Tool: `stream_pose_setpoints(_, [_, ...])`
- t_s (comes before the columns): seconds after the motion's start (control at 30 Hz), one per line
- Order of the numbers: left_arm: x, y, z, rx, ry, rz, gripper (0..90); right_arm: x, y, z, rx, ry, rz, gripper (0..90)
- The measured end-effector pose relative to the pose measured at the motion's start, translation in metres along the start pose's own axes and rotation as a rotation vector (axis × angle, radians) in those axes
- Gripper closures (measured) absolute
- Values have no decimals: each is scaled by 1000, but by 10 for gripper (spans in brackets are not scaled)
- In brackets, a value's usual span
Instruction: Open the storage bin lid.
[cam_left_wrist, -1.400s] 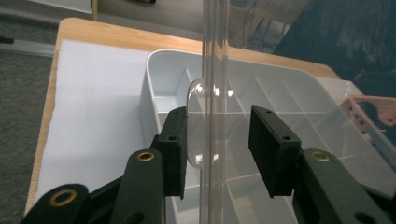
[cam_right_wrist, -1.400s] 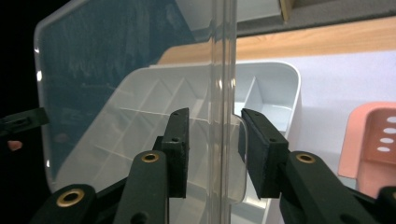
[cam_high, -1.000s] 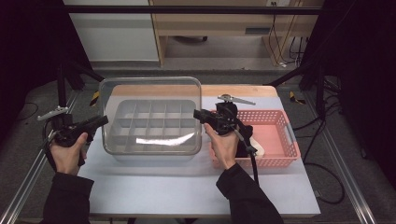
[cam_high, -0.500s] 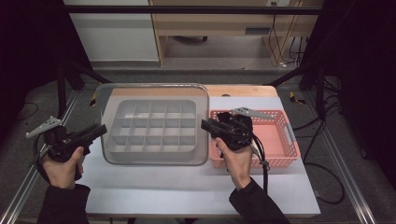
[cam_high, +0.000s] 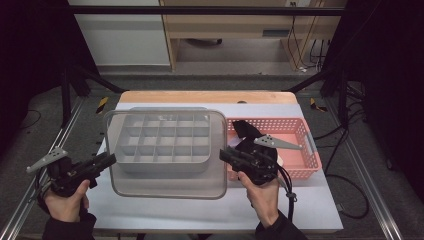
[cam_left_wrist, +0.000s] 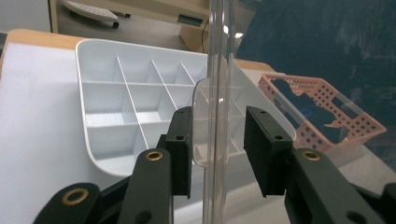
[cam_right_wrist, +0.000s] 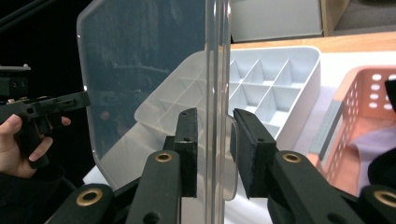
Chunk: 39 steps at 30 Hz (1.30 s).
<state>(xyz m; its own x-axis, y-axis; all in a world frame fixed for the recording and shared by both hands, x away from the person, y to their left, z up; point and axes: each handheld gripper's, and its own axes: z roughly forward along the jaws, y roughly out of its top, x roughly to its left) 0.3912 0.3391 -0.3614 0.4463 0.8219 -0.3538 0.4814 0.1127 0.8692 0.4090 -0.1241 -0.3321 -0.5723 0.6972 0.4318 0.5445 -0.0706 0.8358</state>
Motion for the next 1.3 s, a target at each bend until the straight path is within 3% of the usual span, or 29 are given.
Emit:
stream_pose_setpoints(0.5, [-5, -43, -14, 59, 9, -13, 622, 0, -48, -10, 59, 24, 26, 726])
stream_pose_setpoints(0.73, [0, -64, -16, 111, 23, -40, 622, -4, -72, -5, 123, 25, 49, 724])
stream_pose_setpoints(0.83, [0, -73, -18, 128, 32, -33, 621, -5, -82, -3, 146, 22, 54, 720])
stream_pose_setpoints(1.3, [6, -98, -17, 205, 58, -53, 622, -11, -109, 11, 235, -2, 71, 704])
